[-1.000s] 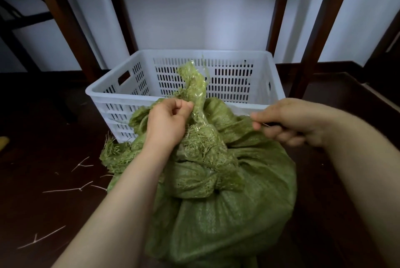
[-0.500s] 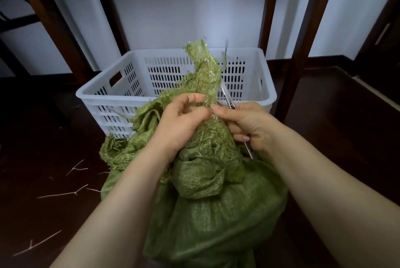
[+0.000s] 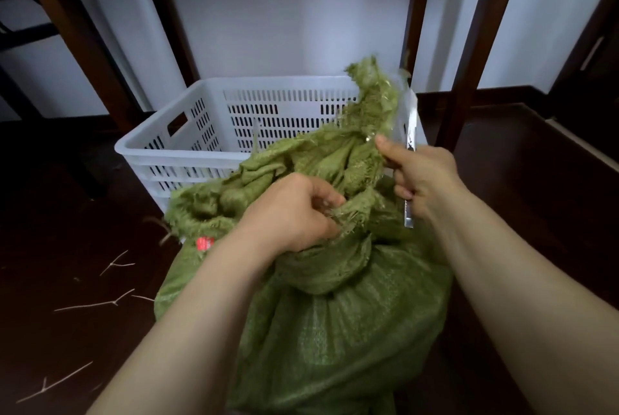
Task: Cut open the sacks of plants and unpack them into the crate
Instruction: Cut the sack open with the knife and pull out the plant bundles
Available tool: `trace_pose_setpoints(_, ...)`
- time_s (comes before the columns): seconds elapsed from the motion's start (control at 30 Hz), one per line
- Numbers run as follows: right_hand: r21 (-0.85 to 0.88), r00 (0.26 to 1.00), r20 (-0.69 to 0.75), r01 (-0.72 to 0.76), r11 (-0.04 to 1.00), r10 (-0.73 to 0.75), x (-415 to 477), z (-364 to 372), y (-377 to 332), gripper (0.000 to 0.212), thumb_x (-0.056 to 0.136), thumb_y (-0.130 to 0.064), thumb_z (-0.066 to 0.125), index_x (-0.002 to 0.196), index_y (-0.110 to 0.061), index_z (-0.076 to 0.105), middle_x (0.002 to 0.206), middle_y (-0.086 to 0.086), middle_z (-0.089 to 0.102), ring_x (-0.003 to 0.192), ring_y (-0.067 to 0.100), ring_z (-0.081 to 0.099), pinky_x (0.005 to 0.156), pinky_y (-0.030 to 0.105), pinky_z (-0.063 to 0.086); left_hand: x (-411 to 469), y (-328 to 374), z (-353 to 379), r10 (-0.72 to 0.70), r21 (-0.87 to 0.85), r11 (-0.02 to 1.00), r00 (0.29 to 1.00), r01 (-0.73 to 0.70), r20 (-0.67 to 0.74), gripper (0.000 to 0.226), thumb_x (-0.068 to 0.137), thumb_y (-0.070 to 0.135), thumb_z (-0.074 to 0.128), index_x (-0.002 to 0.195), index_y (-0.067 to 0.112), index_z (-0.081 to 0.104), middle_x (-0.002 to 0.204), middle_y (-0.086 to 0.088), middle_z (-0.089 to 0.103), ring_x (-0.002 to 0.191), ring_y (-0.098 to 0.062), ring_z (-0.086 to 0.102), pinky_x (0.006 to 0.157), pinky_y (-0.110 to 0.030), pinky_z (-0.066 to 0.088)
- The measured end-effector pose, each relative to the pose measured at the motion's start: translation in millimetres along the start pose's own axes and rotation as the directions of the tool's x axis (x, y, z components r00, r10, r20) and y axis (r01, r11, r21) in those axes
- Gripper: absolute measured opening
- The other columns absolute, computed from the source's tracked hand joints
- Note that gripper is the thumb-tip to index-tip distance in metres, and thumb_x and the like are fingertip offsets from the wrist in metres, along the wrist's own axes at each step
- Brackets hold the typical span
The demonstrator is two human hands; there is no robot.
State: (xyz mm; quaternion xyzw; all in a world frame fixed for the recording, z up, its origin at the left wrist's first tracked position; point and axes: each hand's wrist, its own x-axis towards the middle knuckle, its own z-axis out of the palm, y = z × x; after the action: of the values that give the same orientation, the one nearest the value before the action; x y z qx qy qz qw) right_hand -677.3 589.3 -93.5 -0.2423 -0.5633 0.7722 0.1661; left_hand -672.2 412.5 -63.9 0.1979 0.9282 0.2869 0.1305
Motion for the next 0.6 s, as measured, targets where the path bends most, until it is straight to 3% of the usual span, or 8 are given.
trace_pose_setpoints(0.07,-0.004,0.996,0.084,0.021,1.000,-0.020,-6,9,-9,0.027,0.075,-0.020,0.079,0.073,-0.009,0.054,0.042,-0.008,0.051,0.029,0.003,0.027,0.030,0.015,0.019,-6,12,-8,-0.022,0.140,0.990,0.999,0.026,-0.030,0.036,0.072,0.051,0.069,0.103,0.034,0.068,0.107,0.007,0.065,0.101,-0.017,0.060,0.092,-0.038,0.049)
trace_pose_setpoints(0.17,-0.052,0.983,0.180,0.035,0.998,-0.025,-13,19,-17,0.032,0.079,-0.023,0.075,0.071,-0.012,0.046,0.048,-0.003,0.036,0.029,0.004,0.023,0.031,0.016,0.017,-8,26,-11,0.003,0.076,0.997,0.984,0.011,-0.180,0.059,0.061,0.075,0.063,0.082,0.020,0.070,0.074,0.002,0.066,0.075,-0.019,0.063,0.071,-0.040,0.055)
trace_pose_setpoints(0.23,-0.076,0.973,0.232,0.034,0.997,-0.015,-16,23,-19,0.034,0.079,-0.028,0.075,0.075,-0.010,0.046,0.054,0.001,0.038,0.029,0.005,0.023,0.031,0.015,0.017,-5,27,-2,-0.007,0.040,0.999,0.983,0.015,-0.185,0.050,0.067,0.063,0.071,0.082,0.015,0.066,0.070,0.001,0.062,0.070,-0.017,0.059,0.064,-0.034,0.050)
trace_pose_setpoints(0.33,-0.215,0.958,0.284,0.012,0.976,0.050,-17,17,-25,0.040,0.078,-0.038,0.072,0.087,0.000,0.062,0.074,0.008,0.070,0.027,0.003,0.024,0.030,0.015,0.019,2,18,8,-0.043,-0.208,0.978,0.980,0.002,-0.193,0.007,0.079,0.022,0.072,0.083,0.021,0.066,0.075,0.002,0.064,0.073,-0.020,0.062,0.068,-0.030,0.051)
trace_pose_setpoints(0.4,-0.322,0.947,0.307,0.010,0.947,0.094,-17,10,-25,0.059,0.073,-0.040,0.074,0.109,0.005,0.060,0.084,0.009,0.074,0.028,0.003,0.024,0.030,0.014,0.020,6,9,5,-0.113,-0.433,0.901,0.973,0.014,-0.203,0.016,0.082,0.005,0.066,0.085,0.022,0.065,0.083,-0.005,0.069,0.072,-0.020,0.063,0.074,-0.035,0.054)
trace_pose_setpoints(0.43,-0.372,0.941,0.317,0.008,0.928,0.119,-17,6,-24,0.064,0.069,-0.040,0.075,0.111,0.005,0.059,0.080,0.008,0.074,0.029,0.004,0.024,0.030,0.013,0.020,7,6,3,-0.133,-0.525,0.851,0.971,0.008,-0.200,0.020,0.083,0.001,0.063,0.086,0.020,0.064,0.084,-0.009,0.070,0.072,-0.021,0.063,0.076,-0.038,0.055)
trace_pose_setpoints(0.53,-0.461,0.917,0.345,-0.022,0.887,0.202,-20,5,-19,0.042,0.071,-0.038,0.075,0.084,0.000,0.065,0.047,0.001,0.055,0.029,0.005,0.023,0.031,0.013,0.018,5,5,0,-0.110,-0.655,0.754,0.976,-0.041,-0.188,0.026,0.086,-0.006,0.055,0.086,0.018,0.065,0.076,-0.012,0.068,0.071,-0.026,0.059,0.074,-0.039,0.053)
trace_pose_setpoints(0.6,-0.456,0.909,0.335,-0.075,0.887,0.249,-17,7,-15,0.037,0.079,-0.040,0.070,0.076,-0.004,0.064,0.054,0.002,0.054,0.028,0.003,0.022,0.029,0.012,0.017,4,6,2,-0.084,-0.652,0.754,0.973,-0.078,-0.213,0.027,0.088,-0.005,0.053,0.086,0.018,0.066,0.071,-0.011,0.064,0.066,-0.024,0.051,0.067,-0.036,0.047)
